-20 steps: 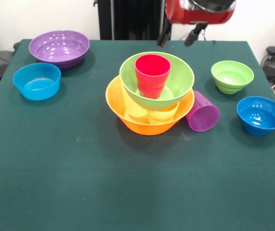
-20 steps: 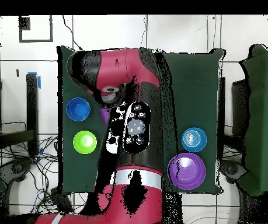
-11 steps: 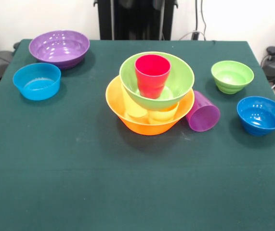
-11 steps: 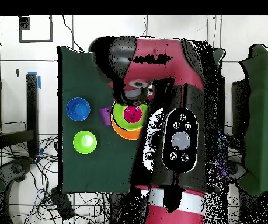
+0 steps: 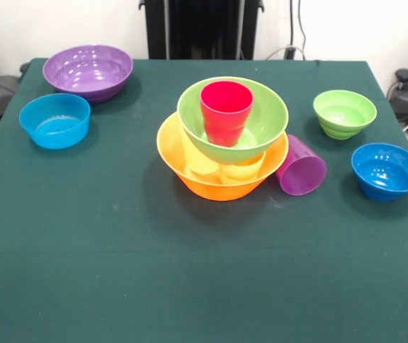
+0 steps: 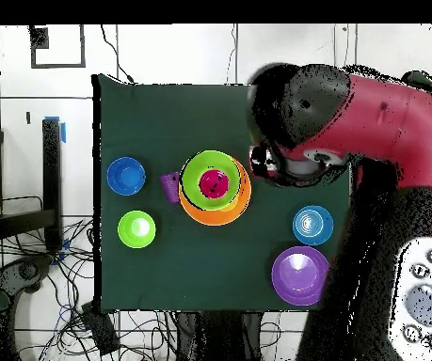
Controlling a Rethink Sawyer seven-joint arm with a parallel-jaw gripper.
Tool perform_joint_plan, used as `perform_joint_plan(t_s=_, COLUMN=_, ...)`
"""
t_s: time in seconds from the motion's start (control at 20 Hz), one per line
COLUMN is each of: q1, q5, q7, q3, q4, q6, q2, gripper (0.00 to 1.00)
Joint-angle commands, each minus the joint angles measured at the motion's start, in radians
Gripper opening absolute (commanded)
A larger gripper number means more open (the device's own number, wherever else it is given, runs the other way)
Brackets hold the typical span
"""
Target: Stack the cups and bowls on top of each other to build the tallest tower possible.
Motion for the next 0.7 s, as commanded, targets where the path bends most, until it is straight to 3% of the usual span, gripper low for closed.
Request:
perform_joint_plan(t_s=0.05, q1=-0.022, q5=-0.08, q7=-0.33, q3=0.128, q4=0.26, q6=-0.177, q2=-0.04, gripper=1.0)
perform_joint_plan(t_s=0.7, q1=-0.083, q5=-0.111, q7=-0.347, q3=0.173, q4=0.292, q6=-0.217, q2=-0.054, gripper=1.0)
